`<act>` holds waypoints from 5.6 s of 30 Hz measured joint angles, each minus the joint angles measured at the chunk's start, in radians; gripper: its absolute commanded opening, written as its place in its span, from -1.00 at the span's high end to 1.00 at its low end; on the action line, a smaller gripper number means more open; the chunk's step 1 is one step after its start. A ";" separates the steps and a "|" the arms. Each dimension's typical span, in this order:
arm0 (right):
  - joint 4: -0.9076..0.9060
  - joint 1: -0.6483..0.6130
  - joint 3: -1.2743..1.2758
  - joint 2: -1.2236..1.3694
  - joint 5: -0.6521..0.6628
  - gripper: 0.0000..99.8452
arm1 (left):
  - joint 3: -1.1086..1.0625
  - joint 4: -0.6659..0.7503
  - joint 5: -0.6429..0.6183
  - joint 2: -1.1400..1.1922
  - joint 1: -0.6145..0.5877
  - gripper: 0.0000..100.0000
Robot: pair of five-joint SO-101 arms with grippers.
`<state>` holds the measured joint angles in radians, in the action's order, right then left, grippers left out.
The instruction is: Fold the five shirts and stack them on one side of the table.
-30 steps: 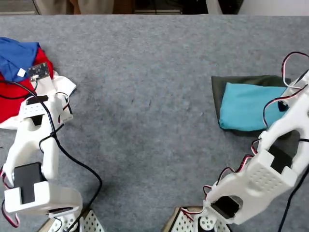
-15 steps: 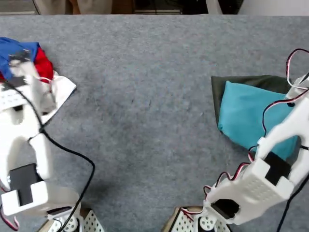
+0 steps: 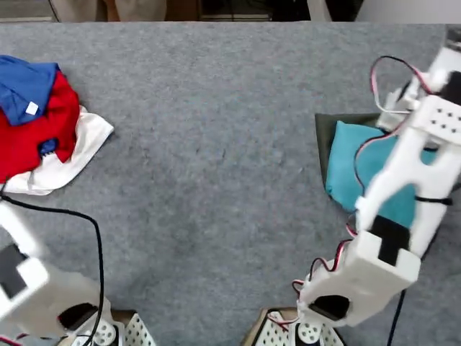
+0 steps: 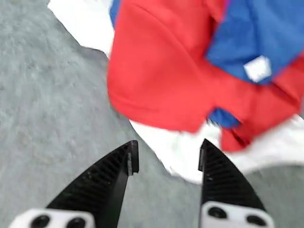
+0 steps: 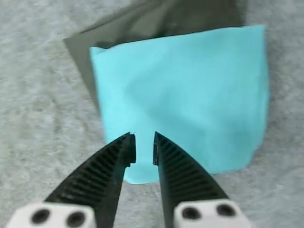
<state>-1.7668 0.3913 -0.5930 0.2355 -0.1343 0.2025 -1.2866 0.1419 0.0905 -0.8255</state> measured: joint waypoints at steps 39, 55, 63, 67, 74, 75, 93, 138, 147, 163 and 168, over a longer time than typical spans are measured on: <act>0.000 -0.259 0.000 0.000 -0.061 0.86 | 1.409 -0.462 -0.048 0.775 0.044 0.95; 0.000 -0.293 0.000 0.000 -0.005 0.86 | 1.410 -0.463 -0.181 0.190 0.318 0.96; 0.000 -0.414 0.000 -0.068 -0.005 0.86 | 1.439 -0.433 -0.195 0.072 0.379 0.96; 0.000 -0.442 0.000 -0.087 -0.005 0.86 | 1.439 -0.313 -0.304 0.080 0.267 0.96; 0.000 -0.442 0.000 -0.097 -0.005 0.86 | 1.241 0.141 -0.509 0.288 -0.149 0.96; 0.000 -0.442 0.000 -0.097 -0.005 0.86 | 1.214 0.215 -0.517 0.318 -0.195 0.96; 0.000 -0.442 0.000 -0.097 -0.005 0.86 | 1.430 -0.094 -0.520 0.292 -0.021 0.96; 0.000 -0.299 -0.032 0.015 0.206 0.41 | 0.537 -0.465 -0.265 0.052 1.185 0.57; 0.000 -0.640 -0.046 0.106 0.206 0.50 | 0.290 -0.465 -0.169 -0.310 0.525 0.57; 0.000 -1.079 -0.169 0.605 0.207 0.50 | -0.405 -0.166 0.060 -0.339 -0.227 0.57; 0.000 -1.071 -0.311 0.726 0.207 0.62 | -0.508 -0.115 0.092 -0.339 -0.241 0.57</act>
<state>-1.7668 -0.6797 -0.9045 0.9613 0.0729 -0.3053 -1.4016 0.2340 -0.2486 -1.0664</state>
